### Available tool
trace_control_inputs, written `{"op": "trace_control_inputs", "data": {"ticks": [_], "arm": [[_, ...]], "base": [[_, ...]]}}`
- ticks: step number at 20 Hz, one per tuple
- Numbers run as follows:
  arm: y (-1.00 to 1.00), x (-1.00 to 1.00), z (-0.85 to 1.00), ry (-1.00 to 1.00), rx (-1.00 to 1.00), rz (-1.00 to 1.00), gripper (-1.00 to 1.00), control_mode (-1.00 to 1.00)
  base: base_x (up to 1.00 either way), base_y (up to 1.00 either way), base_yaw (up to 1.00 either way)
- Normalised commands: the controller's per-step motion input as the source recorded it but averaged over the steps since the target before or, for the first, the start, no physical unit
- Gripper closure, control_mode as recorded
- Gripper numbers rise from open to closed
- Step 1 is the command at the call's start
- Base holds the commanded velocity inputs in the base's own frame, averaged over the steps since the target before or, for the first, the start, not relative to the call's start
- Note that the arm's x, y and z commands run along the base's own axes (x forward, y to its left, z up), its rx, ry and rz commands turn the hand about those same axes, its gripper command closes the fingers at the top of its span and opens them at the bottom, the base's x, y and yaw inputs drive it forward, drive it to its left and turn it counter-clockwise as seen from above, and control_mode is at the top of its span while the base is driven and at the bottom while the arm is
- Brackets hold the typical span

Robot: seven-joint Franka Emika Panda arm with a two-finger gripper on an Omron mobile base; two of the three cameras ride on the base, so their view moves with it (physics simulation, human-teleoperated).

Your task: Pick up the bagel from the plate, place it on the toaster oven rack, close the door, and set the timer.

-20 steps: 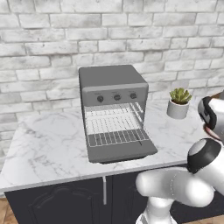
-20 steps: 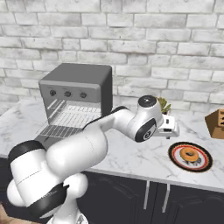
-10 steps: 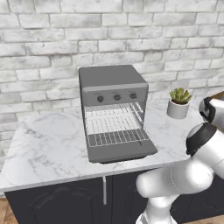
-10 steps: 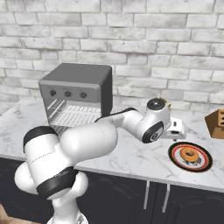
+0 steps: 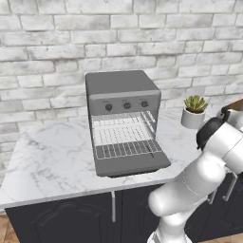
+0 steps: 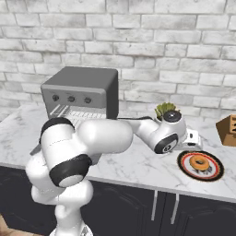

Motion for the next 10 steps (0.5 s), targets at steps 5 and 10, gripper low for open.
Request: {"op": "trace_control_inputs", "data": {"ticks": [5,10], "arm": [[-0.26,0.2,-0.16,0.05,0.01,0.0,-1.0,-1.0],[-0.19,0.19,-0.15,0.05,0.04,0.0,-1.0,-1.0]], "base": [[0.0,0.0,0.0],[0.0,0.0,0.0]]}}
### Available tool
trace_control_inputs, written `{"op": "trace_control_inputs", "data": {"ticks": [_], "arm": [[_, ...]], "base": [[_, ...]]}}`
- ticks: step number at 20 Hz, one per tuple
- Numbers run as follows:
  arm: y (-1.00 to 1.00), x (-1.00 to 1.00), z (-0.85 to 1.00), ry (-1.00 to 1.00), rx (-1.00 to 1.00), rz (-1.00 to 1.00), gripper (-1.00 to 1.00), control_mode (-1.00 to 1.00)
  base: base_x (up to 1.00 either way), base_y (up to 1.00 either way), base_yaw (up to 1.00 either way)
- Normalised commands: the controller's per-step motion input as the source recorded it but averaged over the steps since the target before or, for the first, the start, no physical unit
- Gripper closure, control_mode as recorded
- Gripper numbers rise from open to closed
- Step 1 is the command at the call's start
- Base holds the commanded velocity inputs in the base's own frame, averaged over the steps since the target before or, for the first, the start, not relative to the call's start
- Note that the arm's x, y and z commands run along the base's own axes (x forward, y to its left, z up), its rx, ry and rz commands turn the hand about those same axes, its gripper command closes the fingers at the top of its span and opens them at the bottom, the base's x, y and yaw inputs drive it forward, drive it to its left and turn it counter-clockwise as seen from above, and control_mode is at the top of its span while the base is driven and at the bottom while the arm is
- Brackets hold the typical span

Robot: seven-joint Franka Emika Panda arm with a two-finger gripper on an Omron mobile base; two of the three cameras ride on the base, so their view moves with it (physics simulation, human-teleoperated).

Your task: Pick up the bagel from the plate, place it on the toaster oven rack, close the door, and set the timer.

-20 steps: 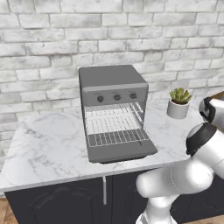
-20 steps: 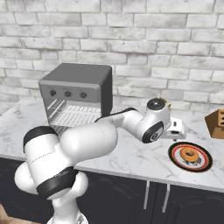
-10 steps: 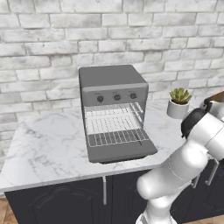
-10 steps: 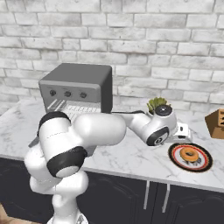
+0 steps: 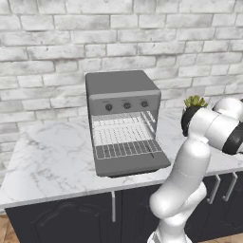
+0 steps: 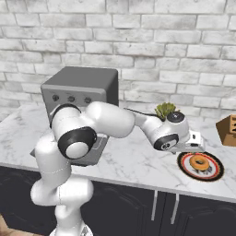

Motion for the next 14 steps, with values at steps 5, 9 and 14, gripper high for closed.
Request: {"op": "trace_control_inputs", "data": {"ticks": [5,9,14], "arm": [[-0.18,0.16,-0.12,0.02,0.06,0.0,-1.0,-1.0],[-0.18,0.1,-0.11,0.01,0.06,0.0,-1.0,-1.0],[-0.15,0.08,-0.1,0.01,0.06,0.0,-1.0,-1.0]], "base": [[0.0,0.0,0.0],[0.0,0.0,0.0],[0.0,0.0,0.0]]}}
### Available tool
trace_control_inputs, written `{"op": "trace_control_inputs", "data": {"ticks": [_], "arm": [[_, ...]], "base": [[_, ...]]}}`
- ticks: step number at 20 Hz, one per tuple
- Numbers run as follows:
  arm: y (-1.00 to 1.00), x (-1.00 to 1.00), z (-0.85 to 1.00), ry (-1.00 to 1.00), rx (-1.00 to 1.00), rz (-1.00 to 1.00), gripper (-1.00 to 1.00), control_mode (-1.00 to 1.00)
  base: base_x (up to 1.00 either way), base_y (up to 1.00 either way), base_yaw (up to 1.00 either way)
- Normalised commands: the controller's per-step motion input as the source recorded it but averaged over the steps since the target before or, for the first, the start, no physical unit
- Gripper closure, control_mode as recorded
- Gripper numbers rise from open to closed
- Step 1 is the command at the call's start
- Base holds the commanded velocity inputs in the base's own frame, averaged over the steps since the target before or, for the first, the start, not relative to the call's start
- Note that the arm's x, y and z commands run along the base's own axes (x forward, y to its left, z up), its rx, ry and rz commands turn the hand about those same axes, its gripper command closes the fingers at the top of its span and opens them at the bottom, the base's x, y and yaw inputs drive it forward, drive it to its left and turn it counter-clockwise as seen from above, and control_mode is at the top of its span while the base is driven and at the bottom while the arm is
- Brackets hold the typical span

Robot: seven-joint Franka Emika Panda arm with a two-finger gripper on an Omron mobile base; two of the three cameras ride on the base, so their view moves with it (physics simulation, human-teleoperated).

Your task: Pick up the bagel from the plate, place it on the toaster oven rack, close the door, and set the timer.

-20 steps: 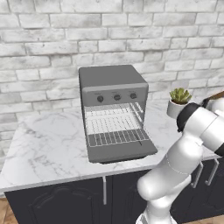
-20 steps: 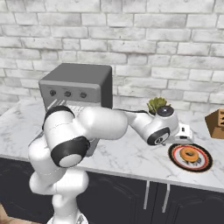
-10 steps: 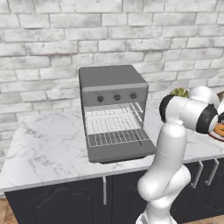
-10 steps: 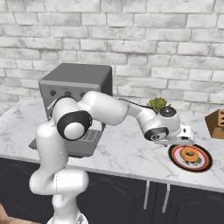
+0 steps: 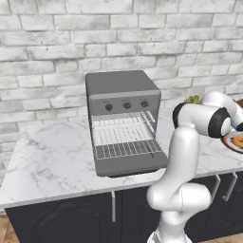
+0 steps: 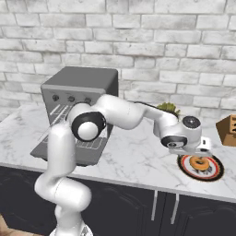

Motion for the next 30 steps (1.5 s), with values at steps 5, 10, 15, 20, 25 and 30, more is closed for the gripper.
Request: {"op": "trace_control_inputs", "data": {"ticks": [5,10,15,20,25,30], "arm": [[-0.01,0.15,-0.02,0.03,0.02,0.0,-1.0,-1.0],[0.0,0.15,0.0,0.05,0.0,0.0,-1.0,-1.0],[0.0,0.0,-0.12,0.05,0.0,0.0,-1.0,-1.0],[0.0,0.0,-0.24,0.08,0.0,0.0,-1.0,-1.0],[0.0,0.01,-0.16,0.06,0.0,0.0,-1.0,-1.0],[0.0,0.09,-0.06,0.01,0.0,0.0,-1.0,-1.0]], "base": [[0.0,0.0,0.0],[0.0,0.0,0.0],[0.0,0.0,0.0],[0.0,0.0,0.0],[0.0,0.0,0.0],[0.0,0.0,0.0]]}}
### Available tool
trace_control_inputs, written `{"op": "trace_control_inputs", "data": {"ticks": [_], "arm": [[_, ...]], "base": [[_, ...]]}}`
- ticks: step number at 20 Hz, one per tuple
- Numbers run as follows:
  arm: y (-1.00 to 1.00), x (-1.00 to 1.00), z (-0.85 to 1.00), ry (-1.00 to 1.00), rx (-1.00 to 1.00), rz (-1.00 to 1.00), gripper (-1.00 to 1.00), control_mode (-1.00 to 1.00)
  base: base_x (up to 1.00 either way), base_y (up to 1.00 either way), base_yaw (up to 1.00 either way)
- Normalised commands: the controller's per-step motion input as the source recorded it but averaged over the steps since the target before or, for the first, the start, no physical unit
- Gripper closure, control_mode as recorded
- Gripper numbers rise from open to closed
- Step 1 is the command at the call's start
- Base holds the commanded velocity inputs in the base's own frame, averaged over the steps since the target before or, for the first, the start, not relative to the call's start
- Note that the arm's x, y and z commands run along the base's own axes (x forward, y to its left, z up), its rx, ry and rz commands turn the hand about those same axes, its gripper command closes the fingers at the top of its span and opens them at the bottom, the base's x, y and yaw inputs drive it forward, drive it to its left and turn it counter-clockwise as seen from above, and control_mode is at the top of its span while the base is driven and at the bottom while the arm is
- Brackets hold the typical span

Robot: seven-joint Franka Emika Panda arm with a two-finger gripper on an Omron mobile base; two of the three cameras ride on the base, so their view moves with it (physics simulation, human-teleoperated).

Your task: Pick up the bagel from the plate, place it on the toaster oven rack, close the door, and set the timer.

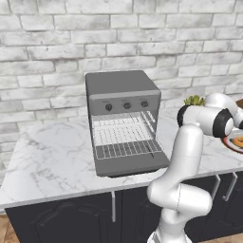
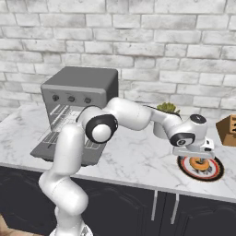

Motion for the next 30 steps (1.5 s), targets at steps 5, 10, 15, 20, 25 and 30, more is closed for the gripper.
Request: {"op": "trace_control_inputs", "data": {"ticks": [5,10,15,20,25,30], "arm": [[0.0,0.18,0.0,0.0,0.0,0.0,-1.0,-1.0],[0.0,0.13,-0.09,0.03,0.0,0.0,-1.0,-1.0],[0.0,0.05,-0.16,0.05,0.0,0.0,-1.0,-1.0],[0.0,0.07,-0.12,0.04,0.0,0.0,-1.0,-1.0],[-0.02,0.06,-0.08,0.03,0.0,0.0,-1.0,-1.0],[-0.04,0.02,-0.09,0.03,0.01,0.0,-1.0,-1.0]], "base": [[0.0,0.0,0.0],[0.0,0.0,0.0],[0.0,0.0,0.0],[0.0,0.0,0.0],[0.0,0.0,0.0],[0.0,0.0,0.0]]}}
